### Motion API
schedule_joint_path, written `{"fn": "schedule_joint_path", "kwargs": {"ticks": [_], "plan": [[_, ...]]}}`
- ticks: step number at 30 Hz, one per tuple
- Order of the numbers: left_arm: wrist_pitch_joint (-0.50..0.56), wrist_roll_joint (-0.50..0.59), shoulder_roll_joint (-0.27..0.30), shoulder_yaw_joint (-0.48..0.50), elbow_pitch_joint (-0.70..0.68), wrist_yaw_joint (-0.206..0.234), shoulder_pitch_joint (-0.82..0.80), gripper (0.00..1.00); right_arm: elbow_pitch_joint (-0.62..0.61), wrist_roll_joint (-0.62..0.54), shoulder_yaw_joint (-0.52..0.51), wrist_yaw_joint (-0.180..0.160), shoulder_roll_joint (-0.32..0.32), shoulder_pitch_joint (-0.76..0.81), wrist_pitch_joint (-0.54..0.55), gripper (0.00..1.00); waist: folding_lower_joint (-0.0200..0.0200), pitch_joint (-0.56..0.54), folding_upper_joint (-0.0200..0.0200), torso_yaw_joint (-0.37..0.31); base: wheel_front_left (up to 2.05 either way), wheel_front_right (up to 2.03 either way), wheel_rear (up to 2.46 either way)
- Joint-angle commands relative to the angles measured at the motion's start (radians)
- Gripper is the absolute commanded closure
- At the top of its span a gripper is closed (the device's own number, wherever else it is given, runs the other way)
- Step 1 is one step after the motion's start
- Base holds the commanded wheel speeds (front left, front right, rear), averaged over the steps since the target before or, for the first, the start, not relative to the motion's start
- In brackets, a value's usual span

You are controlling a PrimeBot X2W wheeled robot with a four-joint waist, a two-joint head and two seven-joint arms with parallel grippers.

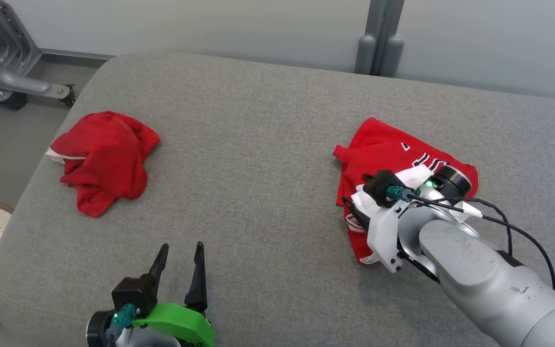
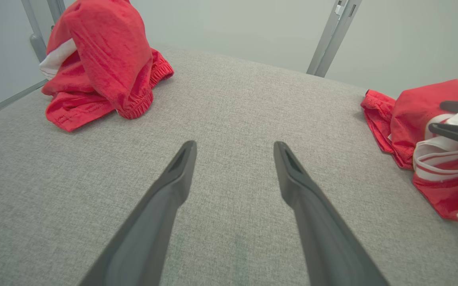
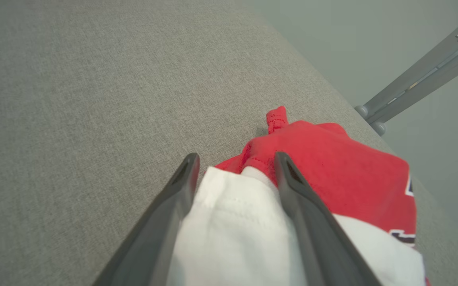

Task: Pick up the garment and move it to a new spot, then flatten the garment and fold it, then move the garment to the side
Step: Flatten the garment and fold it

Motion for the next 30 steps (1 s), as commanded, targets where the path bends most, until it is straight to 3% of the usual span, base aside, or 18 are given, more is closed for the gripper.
{"fn": "schedule_joint_path", "kwargs": {"ticks": [1, 8, 19, 24, 30], "plan": [[0.000, -0.009, 0.002, 0.000, -0.005, 0.002, 0.007, 0.00, 0.015, 0.015, 0.008, -0.001, -0.005, -0.007, -0.004, 1.00, 0.0000, 0.000, -0.0001, -0.003, 0.00, 0.00, 0.00], [0.000, -0.007, 0.002, 0.011, -0.014, 0.001, 0.016, 0.00, 0.037, 0.045, -0.022, -0.001, -0.021, -0.021, -0.082, 1.00, 0.0000, -0.012, -0.0001, -0.024, 0.00, 0.00, 0.00], [0.000, 0.001, 0.002, 0.023, -0.023, -0.011, 0.032, 0.00, 0.001, 0.086, -0.212, -0.001, -0.104, 0.022, -0.171, 1.00, 0.0000, -0.038, -0.0001, -0.102, 0.00, 0.00, 0.00], [0.000, 0.005, 0.002, 0.020, -0.029, -0.016, 0.027, 0.00, -0.016, 0.078, -0.321, -0.001, -0.146, 0.060, -0.177, 1.00, 0.0000, -0.041, -0.0001, -0.132, 0.00, 0.00, 0.00], [0.000, 0.005, 0.002, 0.016, -0.034, -0.024, 0.009, 0.00, -0.050, 0.027, -0.547, -0.001, -0.237, 0.158, -0.178, 1.00, 0.0000, -0.031, -0.0001, -0.174, 0.00, 0.00, 0.00]]}}
